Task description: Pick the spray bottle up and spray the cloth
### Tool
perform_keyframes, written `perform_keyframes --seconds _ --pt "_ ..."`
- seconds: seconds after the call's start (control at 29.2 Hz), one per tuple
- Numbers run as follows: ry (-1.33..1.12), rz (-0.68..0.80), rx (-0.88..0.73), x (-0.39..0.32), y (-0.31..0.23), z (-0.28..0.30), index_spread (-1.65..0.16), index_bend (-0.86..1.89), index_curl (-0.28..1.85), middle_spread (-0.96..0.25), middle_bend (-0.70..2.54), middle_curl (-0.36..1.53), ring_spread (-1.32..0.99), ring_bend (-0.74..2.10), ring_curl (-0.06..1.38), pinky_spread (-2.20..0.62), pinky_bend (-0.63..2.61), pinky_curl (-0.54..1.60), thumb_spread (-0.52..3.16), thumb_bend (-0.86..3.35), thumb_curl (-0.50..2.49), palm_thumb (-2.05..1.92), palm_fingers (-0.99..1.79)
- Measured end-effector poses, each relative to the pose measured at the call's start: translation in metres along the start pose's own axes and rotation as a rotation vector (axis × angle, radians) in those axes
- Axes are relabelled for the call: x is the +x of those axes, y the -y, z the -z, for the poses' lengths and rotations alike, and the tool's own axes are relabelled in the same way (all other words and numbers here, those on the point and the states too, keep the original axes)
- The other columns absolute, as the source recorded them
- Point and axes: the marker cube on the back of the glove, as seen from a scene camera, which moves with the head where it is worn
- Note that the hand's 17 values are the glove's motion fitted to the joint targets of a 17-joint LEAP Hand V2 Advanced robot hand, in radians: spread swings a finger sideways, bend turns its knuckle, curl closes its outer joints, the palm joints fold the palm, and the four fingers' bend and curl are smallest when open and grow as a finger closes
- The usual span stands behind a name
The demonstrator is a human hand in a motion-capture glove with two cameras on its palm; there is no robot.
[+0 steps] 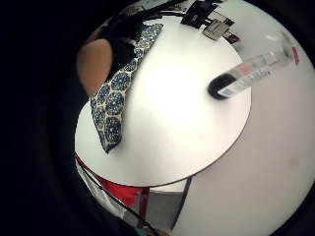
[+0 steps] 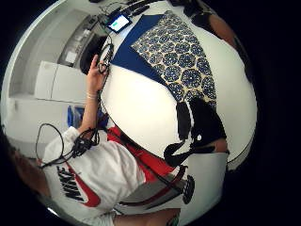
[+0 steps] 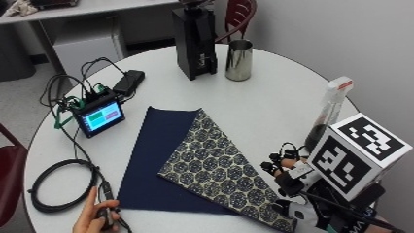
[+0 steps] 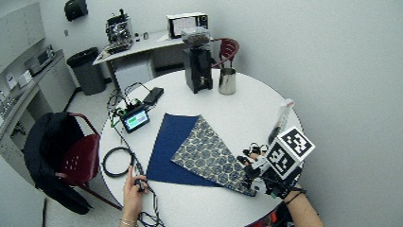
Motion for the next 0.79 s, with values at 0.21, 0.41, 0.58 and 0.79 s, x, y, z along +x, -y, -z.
perform_keyframes --seconds 0.21,0.41,0.58,0.79 --pt "0.003 -0.019 0.032 0.011 -0.006 0.001 -0.29 0.22 0.17 -0.04 0.27 0.14 0.02 0.27 0.13 0.16 0.38 0.17 0.69 0.41 0.16 0.62 0.59" --pt "-0.035 -0.054 0.059 0.026 -0.013 0.006 -0.33 0.21 0.22 -0.05 0.24 0.18 0.02 0.29 0.17 0.19 0.35 0.2 0.9 0.4 0.21 0.66 0.61" --pt "-0.023 -0.096 0.124 0.032 -0.014 0.016 -0.35 0.21 0.26 -0.04 0.19 0.2 0.03 0.25 0.19 0.2 0.35 0.23 1.01 0.38 0.24 0.67 0.59" --pt "0.008 -0.149 0.361 0.045 0.049 0.038 -0.35 0.18 0.29 -0.05 0.21 0.24 0.02 0.25 0.21 0.2 0.32 0.24 1.07 0.34 0.27 0.68 0.66"
